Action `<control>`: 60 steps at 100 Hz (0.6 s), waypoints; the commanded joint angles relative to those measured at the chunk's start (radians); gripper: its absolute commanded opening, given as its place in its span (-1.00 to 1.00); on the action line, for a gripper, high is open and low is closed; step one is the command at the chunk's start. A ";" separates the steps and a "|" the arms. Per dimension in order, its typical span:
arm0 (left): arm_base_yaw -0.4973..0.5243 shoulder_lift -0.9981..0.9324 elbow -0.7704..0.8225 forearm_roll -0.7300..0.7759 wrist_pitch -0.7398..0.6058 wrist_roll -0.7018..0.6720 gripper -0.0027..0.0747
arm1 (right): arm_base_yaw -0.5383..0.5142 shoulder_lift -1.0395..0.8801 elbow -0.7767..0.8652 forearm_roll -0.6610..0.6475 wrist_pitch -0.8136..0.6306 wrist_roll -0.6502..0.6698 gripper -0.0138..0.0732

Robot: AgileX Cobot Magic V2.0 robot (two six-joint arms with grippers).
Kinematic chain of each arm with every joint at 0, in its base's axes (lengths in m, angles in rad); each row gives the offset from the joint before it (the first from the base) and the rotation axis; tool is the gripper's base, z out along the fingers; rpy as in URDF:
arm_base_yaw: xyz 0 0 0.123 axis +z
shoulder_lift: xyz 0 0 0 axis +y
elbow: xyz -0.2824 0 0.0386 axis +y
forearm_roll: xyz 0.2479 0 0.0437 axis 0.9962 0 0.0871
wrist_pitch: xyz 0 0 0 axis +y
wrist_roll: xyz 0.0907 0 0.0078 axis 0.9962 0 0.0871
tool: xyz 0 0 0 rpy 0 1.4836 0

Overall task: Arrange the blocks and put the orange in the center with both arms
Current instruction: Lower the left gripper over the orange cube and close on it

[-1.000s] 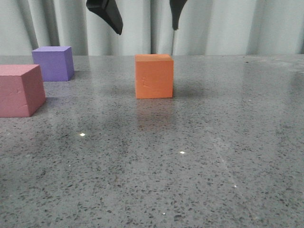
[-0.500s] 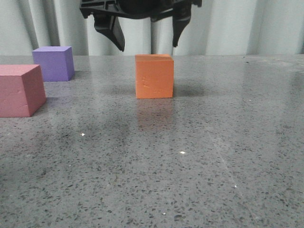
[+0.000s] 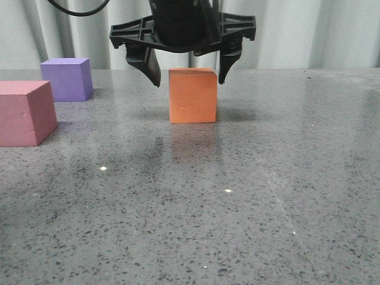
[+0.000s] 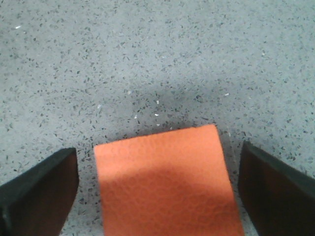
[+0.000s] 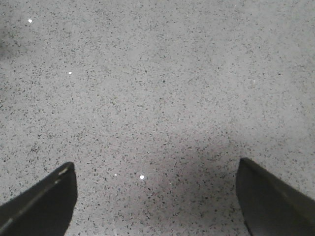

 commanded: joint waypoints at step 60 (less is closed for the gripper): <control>-0.007 -0.085 -0.033 0.020 0.004 0.030 -0.42 | -0.003 -0.004 -0.023 -0.025 -0.058 -0.010 0.80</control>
